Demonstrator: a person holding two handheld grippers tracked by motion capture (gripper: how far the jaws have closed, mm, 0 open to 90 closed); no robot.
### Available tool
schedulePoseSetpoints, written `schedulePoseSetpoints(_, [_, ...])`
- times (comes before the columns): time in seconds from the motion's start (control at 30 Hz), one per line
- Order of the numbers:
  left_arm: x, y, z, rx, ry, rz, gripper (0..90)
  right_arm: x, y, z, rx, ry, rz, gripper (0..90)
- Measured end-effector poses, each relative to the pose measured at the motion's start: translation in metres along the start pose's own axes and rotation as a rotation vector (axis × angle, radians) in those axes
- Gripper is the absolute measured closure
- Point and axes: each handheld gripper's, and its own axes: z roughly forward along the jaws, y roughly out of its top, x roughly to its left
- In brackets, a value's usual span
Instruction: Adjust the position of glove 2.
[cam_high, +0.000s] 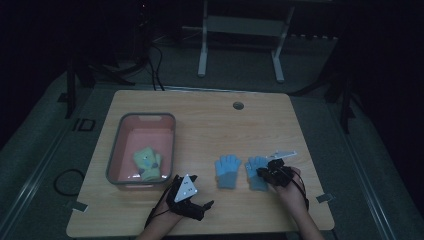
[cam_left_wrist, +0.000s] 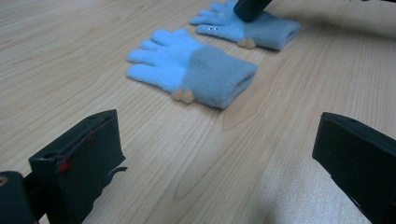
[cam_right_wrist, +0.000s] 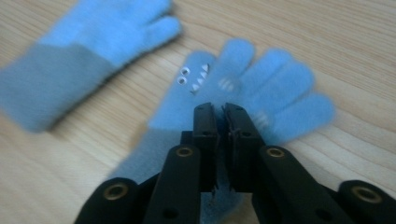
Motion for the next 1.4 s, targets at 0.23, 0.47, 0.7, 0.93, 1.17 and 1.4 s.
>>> schedulePoseSetpoints(0.23, [-0.001,0.000,0.000,0.007,0.008,0.011,1.7,-0.002,-0.001,0.002,0.008,0.004,-0.038,75.6])
schedulePoseSetpoints(0.47, [0.000,0.000,0.000,0.005,0.019,0.011,1.7,-0.011,0.000,-0.012,-0.035,0.053,-0.129,66.9])
schedulePoseSetpoints(0.7, [-0.001,0.000,0.000,0.008,0.028,0.009,1.8,-0.009,-0.003,-0.010,-0.016,0.106,-0.297,60.0])
schedulePoseSetpoints(0.93, [-0.004,0.001,0.002,0.029,0.031,0.035,1.7,-0.017,-0.002,-0.003,0.005,0.146,-0.307,57.5])
schedulePoseSetpoints(1.17, [-0.002,0.001,0.002,0.026,0.024,0.018,1.7,-0.021,-0.005,0.003,-0.002,0.170,-0.284,63.0])
schedulePoseSetpoints(1.4, [0.000,0.001,0.001,0.027,0.019,0.006,1.7,-0.021,-0.012,0.002,-0.045,0.145,-0.249,77.5])
